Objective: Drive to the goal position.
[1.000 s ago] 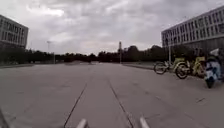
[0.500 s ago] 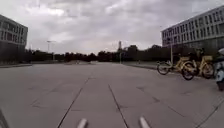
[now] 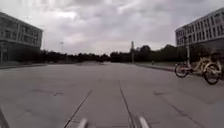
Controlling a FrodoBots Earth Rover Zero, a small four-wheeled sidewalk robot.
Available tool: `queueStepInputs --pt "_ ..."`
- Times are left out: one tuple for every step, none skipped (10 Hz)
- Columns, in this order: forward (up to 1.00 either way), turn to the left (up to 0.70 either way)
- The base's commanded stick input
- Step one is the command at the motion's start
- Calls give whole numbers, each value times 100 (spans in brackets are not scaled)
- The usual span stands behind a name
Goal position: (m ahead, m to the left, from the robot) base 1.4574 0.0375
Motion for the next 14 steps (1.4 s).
queueStepInputs --pt "70 0" --pt "70 0" --pt "70 0" --pt "70 0" --pt "70 0" --pt "70 0" --pt "70 0" --pt "70 0" --pt "70 0" --pt "70 0" --pt "70 11" --pt "70 24" --pt "70 33" --pt "70 21"
